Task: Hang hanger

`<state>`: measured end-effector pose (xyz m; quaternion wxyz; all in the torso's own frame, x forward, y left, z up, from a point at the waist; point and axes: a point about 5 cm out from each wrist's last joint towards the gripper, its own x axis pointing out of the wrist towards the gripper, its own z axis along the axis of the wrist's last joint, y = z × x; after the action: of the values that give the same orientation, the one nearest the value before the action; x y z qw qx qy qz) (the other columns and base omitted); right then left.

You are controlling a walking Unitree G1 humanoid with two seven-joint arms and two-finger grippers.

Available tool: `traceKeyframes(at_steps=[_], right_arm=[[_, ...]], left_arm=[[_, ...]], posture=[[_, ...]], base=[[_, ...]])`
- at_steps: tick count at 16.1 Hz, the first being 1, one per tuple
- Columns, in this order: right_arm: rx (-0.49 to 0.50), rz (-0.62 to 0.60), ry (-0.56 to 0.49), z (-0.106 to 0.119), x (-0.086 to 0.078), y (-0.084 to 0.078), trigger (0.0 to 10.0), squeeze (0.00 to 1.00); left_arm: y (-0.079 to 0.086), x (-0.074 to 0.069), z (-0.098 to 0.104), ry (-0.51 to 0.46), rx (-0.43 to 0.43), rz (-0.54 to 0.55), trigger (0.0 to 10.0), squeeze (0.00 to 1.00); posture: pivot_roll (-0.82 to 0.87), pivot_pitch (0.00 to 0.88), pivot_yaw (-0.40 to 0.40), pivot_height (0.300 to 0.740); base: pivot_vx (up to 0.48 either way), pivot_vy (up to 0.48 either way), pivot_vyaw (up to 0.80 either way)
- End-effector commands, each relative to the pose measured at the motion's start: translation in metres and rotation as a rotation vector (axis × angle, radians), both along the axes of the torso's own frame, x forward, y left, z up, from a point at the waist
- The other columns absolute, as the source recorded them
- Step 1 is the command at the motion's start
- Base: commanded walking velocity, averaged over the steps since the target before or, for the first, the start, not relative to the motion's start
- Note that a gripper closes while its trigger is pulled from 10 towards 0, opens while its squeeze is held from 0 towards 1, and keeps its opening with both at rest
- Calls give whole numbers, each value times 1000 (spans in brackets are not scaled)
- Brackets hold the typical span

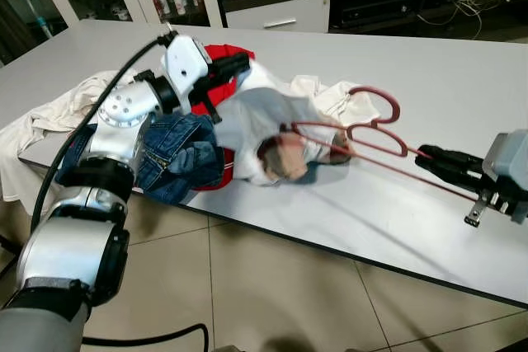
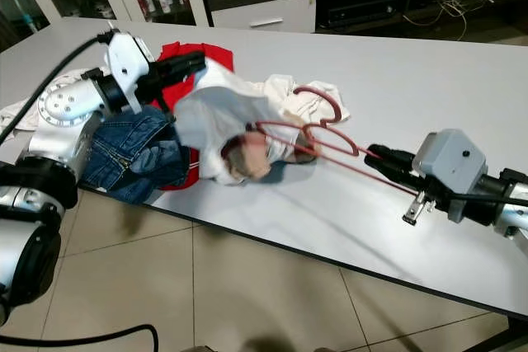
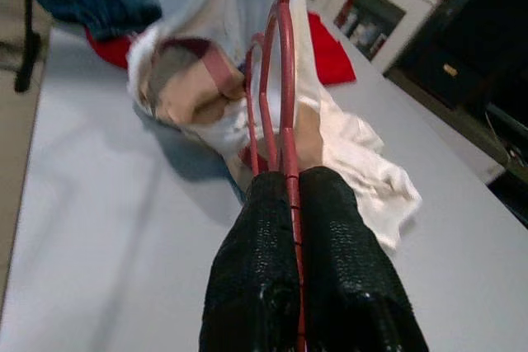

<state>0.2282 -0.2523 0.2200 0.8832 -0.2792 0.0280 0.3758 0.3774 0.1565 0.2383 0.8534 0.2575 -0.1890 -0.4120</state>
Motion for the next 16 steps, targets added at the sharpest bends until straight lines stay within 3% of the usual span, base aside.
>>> traceKeyframes(at_steps=[1, 3, 7, 11, 13, 16], right_arm=[[34, 52, -30, 6, 0, 14, 10000, 0], [61, 23, -61, 4, 9, 23, 10000, 0], [62, -91, -123, 10, 25, 14, 10000, 0], [65, 57, -39, -1, 11, 36, 10000, 0], [74, 74, -27, -7, 12, 47, 10000, 0], [108, -3, -47, -8, 26, 50, 10000, 0]], left_arm=[[0, 2, 8, -22, -21, 8, 10000, 165], [-10, 2, 8, -29, -25, -17, 10000, 161], [-9, 4, 12, -41, -36, -1, 10000, 157], [-13, 5, 20, -69, -61, 5, 10000, 157], [-20, 5, 27, -91, -79, -10, 10000, 157], [-30, 5, 34, -108, -102, -47, 10000, 161]], posture=[[-206, 0, 169, 740], [-203, 0, 167, 740], [-198, 0, 167, 740], [-197, 0, 167, 740], [-197, 0, 167, 740], [-198, 0, 168, 740]], base=[[0, 0, 0], [0, 0, 0], [0, 0, 0], [0, 0, 0], [0, 0, 0], [0, 0, 0]])
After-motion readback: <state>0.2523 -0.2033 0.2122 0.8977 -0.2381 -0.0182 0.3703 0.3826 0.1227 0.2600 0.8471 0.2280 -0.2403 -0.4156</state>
